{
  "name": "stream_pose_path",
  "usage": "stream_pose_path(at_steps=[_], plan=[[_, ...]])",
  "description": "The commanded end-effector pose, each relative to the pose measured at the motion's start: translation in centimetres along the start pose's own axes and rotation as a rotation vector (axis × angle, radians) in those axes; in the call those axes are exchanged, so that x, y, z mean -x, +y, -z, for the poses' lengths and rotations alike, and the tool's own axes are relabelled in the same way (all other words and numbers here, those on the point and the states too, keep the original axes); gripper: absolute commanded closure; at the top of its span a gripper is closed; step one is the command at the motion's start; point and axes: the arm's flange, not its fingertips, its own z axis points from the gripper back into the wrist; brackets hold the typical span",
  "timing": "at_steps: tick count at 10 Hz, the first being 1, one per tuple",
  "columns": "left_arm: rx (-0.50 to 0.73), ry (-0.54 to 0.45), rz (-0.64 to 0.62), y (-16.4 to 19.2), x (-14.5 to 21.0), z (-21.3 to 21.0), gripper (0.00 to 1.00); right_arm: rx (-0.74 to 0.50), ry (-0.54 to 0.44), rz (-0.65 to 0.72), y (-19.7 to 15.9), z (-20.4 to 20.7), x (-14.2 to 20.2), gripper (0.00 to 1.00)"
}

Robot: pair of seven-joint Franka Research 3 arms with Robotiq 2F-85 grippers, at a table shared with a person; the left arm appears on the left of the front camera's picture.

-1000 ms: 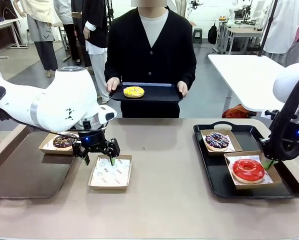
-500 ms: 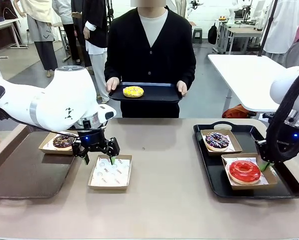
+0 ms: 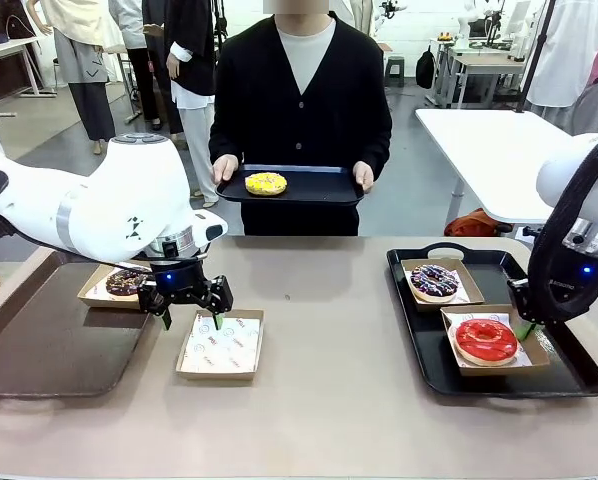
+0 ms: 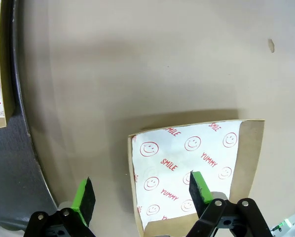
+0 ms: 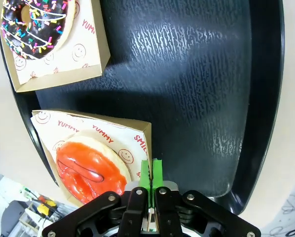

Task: Individually package the donuts and arrange them on the tray.
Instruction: Place the picked Paper togo box on the Handle tray while simultaneously picking up another Paper togo box from the table with the other hand.

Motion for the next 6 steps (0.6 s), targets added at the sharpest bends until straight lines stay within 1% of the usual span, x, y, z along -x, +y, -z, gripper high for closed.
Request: stream_pose_path(at_steps=[1,4,5,6], plan=[[-0.036,0.001,-0.034,-0.19,-0.62,0.46,0.0,-0.034,-0.017,-0.026,-0.33,0.2,-0.68,0.98],[-0.035,0.017,-0.043,-0.3,-0.85,0.9,0.0,-0.024,-0.018,-0.02,-0.3,0.36,-0.91,0.98],[-0.033,0.023,-0.046,-0.3,-0.94,1.0,0.0,-0.018,-0.021,-0.026,-0.28,0.32,-0.89,0.8],[-0.03,0.032,-0.048,-0.28,-0.94,1.07,0.6,-0.015,-0.023,-0.033,-0.32,0.34,-0.84,0.58]])
